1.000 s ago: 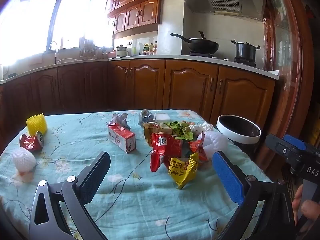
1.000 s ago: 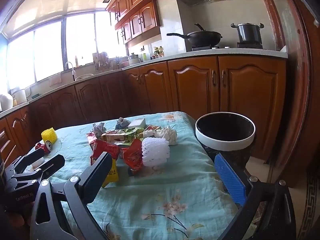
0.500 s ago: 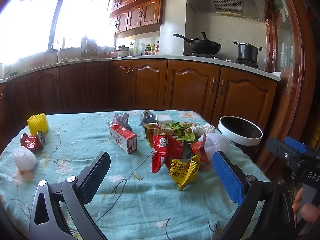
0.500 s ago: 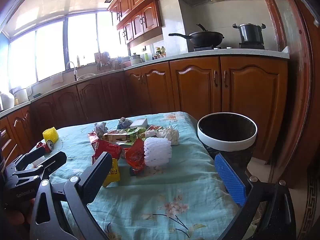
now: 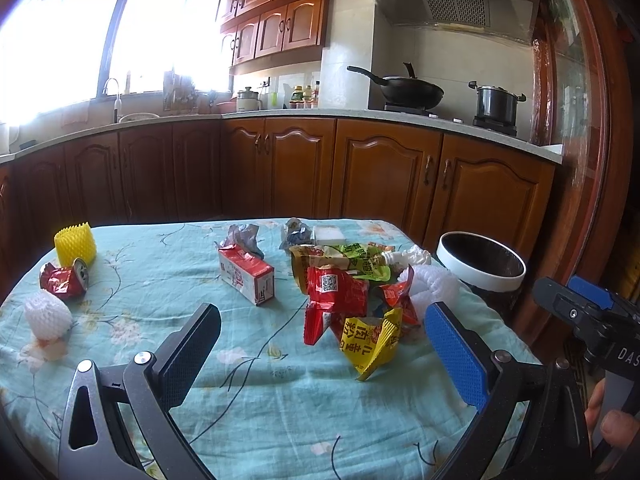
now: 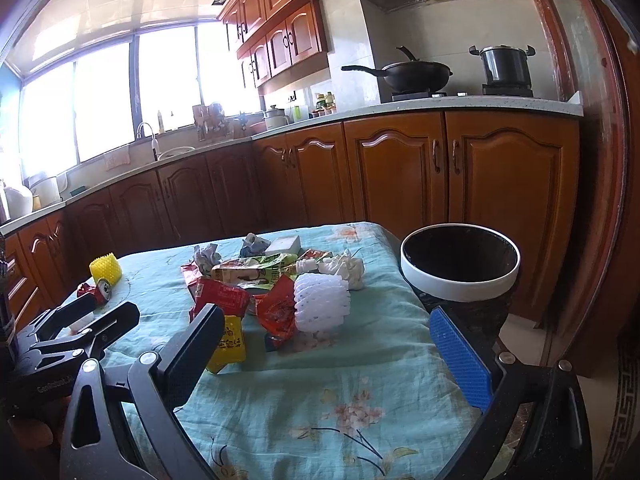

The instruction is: Collect trash

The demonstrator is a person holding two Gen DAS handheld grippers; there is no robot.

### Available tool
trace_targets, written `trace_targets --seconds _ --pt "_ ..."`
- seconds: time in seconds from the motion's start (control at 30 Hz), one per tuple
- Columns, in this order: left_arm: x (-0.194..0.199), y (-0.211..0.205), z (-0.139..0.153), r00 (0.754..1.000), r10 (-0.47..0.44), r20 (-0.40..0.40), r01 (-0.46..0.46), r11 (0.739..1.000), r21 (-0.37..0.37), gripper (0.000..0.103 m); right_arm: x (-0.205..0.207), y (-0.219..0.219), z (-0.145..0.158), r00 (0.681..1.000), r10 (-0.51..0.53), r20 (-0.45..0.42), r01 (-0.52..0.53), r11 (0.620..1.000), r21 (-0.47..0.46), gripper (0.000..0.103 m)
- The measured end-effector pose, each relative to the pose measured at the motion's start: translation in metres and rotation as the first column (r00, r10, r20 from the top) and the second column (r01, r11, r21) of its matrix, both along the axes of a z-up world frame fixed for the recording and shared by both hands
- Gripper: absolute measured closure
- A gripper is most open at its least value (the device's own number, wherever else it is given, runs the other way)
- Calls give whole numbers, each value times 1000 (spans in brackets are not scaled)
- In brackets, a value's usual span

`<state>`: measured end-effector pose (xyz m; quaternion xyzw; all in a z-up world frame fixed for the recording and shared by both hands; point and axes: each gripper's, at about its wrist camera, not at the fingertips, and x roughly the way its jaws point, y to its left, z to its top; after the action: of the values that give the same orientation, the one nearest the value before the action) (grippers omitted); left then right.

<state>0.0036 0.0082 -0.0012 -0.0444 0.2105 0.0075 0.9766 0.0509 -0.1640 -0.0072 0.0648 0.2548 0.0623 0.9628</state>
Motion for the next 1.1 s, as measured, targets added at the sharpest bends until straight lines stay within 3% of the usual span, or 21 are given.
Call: trace_targets --seconds 1.1 --pt "8 3 -8 999 -3 -37 2 1000 -23 1 6 -2 -10 999 7 -34 -6 1000 30 0"
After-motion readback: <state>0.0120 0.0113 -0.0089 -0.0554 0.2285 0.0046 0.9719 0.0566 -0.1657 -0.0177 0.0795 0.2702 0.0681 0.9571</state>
